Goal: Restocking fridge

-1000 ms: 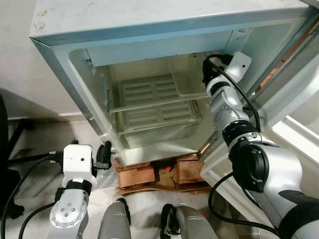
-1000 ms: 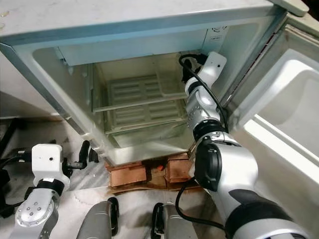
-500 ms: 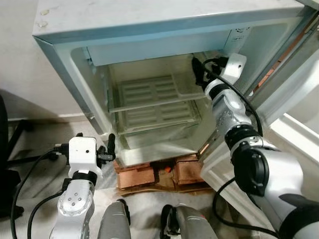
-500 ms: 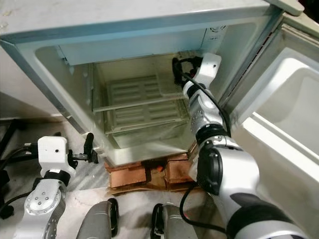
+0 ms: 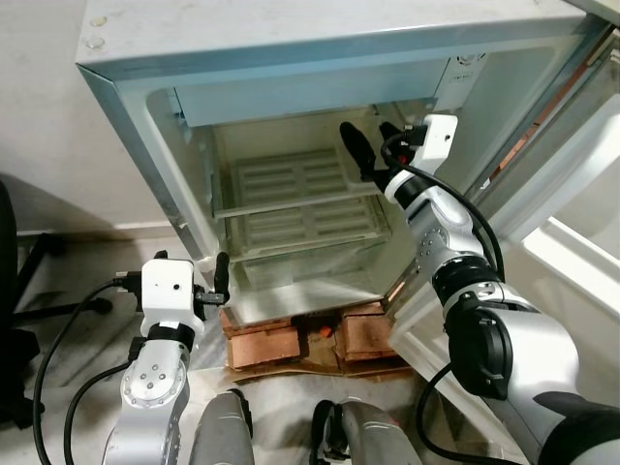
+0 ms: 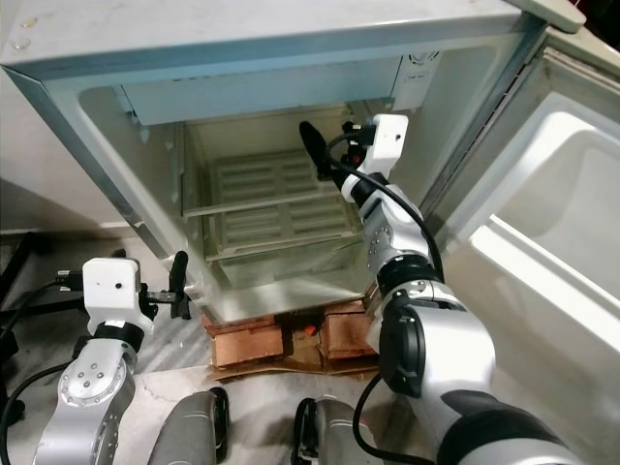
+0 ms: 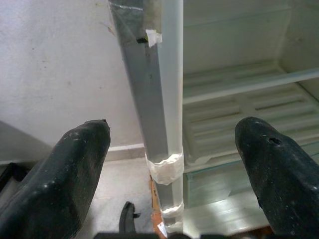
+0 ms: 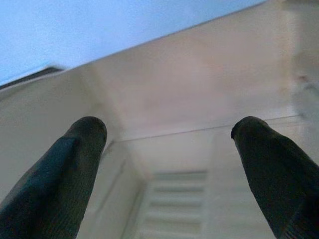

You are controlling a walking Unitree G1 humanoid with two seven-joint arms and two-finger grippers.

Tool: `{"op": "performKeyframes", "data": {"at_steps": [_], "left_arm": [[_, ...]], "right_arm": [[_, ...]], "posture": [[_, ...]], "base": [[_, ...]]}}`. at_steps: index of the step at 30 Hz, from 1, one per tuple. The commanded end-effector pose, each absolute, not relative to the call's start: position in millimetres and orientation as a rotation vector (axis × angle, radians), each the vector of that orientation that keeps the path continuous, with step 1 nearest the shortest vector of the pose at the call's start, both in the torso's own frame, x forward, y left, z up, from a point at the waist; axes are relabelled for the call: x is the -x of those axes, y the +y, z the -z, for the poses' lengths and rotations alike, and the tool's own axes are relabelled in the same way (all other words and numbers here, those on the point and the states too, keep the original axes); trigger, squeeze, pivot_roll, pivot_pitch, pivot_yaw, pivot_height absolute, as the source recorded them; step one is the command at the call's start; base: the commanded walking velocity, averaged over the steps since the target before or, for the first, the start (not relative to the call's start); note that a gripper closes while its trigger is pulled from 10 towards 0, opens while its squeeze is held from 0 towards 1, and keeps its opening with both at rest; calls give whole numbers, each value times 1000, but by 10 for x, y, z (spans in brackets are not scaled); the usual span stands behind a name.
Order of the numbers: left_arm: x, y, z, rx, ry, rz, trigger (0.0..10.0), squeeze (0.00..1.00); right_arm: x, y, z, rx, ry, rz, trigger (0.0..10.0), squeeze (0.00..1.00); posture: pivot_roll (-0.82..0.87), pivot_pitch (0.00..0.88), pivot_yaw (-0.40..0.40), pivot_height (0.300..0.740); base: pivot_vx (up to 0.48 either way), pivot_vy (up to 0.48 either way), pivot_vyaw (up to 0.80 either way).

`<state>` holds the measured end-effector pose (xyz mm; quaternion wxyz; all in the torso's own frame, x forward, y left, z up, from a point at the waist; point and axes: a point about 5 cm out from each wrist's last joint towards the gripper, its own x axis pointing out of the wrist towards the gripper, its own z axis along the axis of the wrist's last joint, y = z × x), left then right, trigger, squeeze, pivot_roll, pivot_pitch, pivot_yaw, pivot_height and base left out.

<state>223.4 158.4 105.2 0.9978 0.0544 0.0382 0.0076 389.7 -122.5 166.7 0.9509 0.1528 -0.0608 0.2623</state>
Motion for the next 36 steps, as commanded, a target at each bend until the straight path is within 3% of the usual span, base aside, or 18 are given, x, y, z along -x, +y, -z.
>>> {"op": "performKeyframes", "data": {"at_steps": [1, 7, 9, 10, 11, 12, 18, 24, 28, 36], "left_arm": [[-2228, 1587, -1012, -112, 89, -15, 10000, 0], [-2249, 1568, -998, -111, 89, -3, 10000, 0], [-2262, 1555, -995, -110, 86, 2, 10000, 0], [-2268, 1549, -997, -109, 84, 4, 10000, 0], [-2274, 1544, -997, -108, 83, 5, 10000, 0], [-2281, 1540, -997, -106, 80, 7, 10000, 0], [-2297, 1538, -995, -106, 78, 10, 10000, 0], [-2311, 1548, -950, -113, 92, 27, 10000, 0], [-2309, 1545, -888, -125, 112, 43, 10000, 0], [-2268, 1555, -793, -135, 132, 39, 10000, 0]], "right_arm": [[-3827, -1185, -1541, -286, -80, -612, 10000, 1000], [-3701, -1212, -1326, -221, -8, -694, 10000, 1000], [-3679, -1235, -1305, -206, -10, -700, 10000, 835], [-3672, -1242, -1306, -206, -13, -702, 10000, 686], [-3666, -1248, -1306, -207, -14, -704, 10000, 427], [-3648, -1248, -1305, -206, -18, -716, 10000, 0], [-3561, -1204, -1264, -169, -15, -797, 10000, 0], [-3265, -1157, -1080, -171, 43, -911, 10000, 0], [-3031, -1214, -1002, -142, 7, -857, 10000, 0], [-2692, -1367, -860, -214, -9, -559, 10000, 0]], "posture": [[144, 111, -56, 740], [131, 107, -51, 740], [125, 104, -49, 740], [123, 103, -48, 740], [120, 102, -48, 740], [120, 102, -48, 740], [115, 95, -40, 740], [69, 75, -22, 740], [43, 57, -13, 740], [15, 4, 5, 740]], "base": [[0, 0, 0], [0, 0, 0], [0, 0, 0], [0, 0, 0], [0, 0, 0], [0, 0, 0], [0, 0, 0], [0, 0, 0], [0, 0, 0], [0, 0, 0]]}}
